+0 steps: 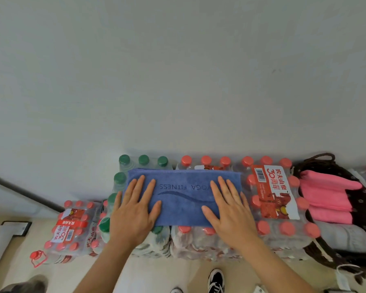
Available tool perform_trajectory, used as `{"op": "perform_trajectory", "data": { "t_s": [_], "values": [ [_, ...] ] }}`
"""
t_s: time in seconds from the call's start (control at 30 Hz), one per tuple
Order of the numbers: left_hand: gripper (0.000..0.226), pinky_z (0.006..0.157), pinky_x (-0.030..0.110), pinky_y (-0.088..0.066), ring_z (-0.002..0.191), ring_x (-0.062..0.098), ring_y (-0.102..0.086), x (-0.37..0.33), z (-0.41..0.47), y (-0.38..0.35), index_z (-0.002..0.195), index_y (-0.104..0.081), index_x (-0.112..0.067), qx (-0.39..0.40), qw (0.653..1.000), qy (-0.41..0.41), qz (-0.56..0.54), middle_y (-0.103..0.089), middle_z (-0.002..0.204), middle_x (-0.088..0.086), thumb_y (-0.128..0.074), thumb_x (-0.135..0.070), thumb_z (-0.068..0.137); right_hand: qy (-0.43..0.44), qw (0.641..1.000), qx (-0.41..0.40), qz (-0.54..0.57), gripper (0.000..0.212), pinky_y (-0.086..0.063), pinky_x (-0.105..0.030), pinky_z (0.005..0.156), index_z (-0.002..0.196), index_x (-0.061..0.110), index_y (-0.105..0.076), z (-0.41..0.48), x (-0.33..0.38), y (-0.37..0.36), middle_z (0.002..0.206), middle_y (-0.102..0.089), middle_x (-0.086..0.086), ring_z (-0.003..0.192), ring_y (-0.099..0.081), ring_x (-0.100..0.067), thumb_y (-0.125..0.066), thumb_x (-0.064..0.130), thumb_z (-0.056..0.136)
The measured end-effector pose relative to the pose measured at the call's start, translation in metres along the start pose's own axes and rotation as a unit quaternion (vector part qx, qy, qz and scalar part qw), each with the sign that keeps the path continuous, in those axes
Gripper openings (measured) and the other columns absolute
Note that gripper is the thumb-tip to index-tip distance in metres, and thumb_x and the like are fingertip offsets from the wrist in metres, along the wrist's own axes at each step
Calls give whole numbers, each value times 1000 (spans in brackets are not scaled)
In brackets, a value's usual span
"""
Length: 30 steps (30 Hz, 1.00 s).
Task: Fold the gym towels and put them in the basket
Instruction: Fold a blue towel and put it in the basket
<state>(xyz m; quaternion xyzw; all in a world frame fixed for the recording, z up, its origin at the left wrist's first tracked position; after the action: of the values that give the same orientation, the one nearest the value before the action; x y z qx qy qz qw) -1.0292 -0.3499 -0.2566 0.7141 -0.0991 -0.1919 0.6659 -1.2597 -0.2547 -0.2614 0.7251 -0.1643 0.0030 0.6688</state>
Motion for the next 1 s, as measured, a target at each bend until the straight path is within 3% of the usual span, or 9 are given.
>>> {"op": "perform_trajectory", "data": {
  "t_s": [0.1, 0.27, 0.37, 0.43, 0.53, 0.63, 0.73, 0.83, 1.0],
  "values": [
    [69, 116, 47, -17, 147, 21, -15, 7, -1, 3, 150, -7, -34, -1, 1000, 9, -16, -10, 159, -4, -4, -68, 90, -53, 997, 19, 56, 90, -5, -37, 120, 151, 27, 11, -3, -10, 1, 154, 26, 12, 145, 20, -12, -1, 78, 78],
    [69, 117, 49, -11, 148, 21, -8, -2, 0, 7, 152, -7, -33, 17, 1000, 21, -13, -6, 161, -2, -3, -63, 90, -106, 978, 45, 172, 84, -14, -38, 119, 152, 25, 11, -1, -15, 5, 157, 22, 12, 148, 0, -20, -35, 61, 92],
    [52, 114, 53, -21, 143, 26, -27, -18, 0, 22, 144, -40, -24, -14, 998, 35, -59, -30, 155, 7, -28, -44, 97, -117, 976, 30, 184, 69, -20, -36, 118, 154, 23, -7, -9, -21, 22, 161, 3, 5, 147, -11, -19, -41, 43, 98],
    [38, 108, 47, -34, 131, 27, -43, -41, -3, 37, 127, -59, -19, -64, 984, 6, -169, -46, 144, 8, -41, -32, 96, -115, 974, -2, 195, 58, -27, -35, 115, 151, 25, -24, -21, -28, 40, 159, -19, 3, 144, -23, -17, -45, 33, 98],
    [28, 98, 27, -38, 122, 18, -49, -95, -8, 46, 120, -64, -19, -60, 956, -61, -280, -54, 134, -3, -54, -22, 94, -123, 967, -49, 219, 43, -40, -32, 107, 139, 25, -46, -43, -53, 67, 141, -49, 7, 128, -46, -11, -52, 25, 96],
    [27, 92, 21, -39, 115, 14, -53, -157, -7, 52, 117, -65, -21, -45, 946, -122, -297, -59, 125, -8, -59, -16, 91, -134, 952, -100, 255, 31, -52, -34, 94, 123, 24, -60, -65, -98, 89, 119, -62, 8, 108, -58, -8, -57, 16, 92],
    [29, 88, 19, -36, 113, 14, -54, -224, 0, 50, 117, -66, -22, -20, 944, -169, -282, -62, 122, -7, -60, -14, 89, -158, 942, -139, 261, 29, -52, -33, 89, 116, 23, -64, -89, -161, 105, 111, -64, 9, 100, -59, -6, -58, 12, 91],
    [31, 83, 21, -41, 106, 16, -57, -300, 9, 47, 115, -67, -25, -13, 936, -219, -275, -64, 116, -7, -61, -13, 87, -211, 941, -136, 227, 32, -50, -34, 92, 121, 21, -62, -107, -235, 108, 116, -62, 7, 103, -57, -10, -58, 12, 90],
    [44, 97, 32, -42, 117, 21, -51, -429, 42, 17, 123, -61, -19, 23, 929, -292, -226, -60, 124, -1, -59, -9, 80, -236, 947, -124, 179, 42, -46, -35, 97, 128, 21, -56, -108, -332, 109, 123, -57, 0, 113, -54, -17, -58, 10, 87]
  ]
}}
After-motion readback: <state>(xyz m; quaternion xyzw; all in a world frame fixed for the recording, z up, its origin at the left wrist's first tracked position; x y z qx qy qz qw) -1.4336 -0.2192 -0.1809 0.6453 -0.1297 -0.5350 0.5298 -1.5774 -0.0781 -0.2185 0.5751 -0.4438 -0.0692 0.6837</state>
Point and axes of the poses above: each hand's wrist, its own z-axis towards the middle knuckle, its own y-axis out of the back of the hand, x = y × z, the point moved 9 cm from there along z, towards the middle knuckle
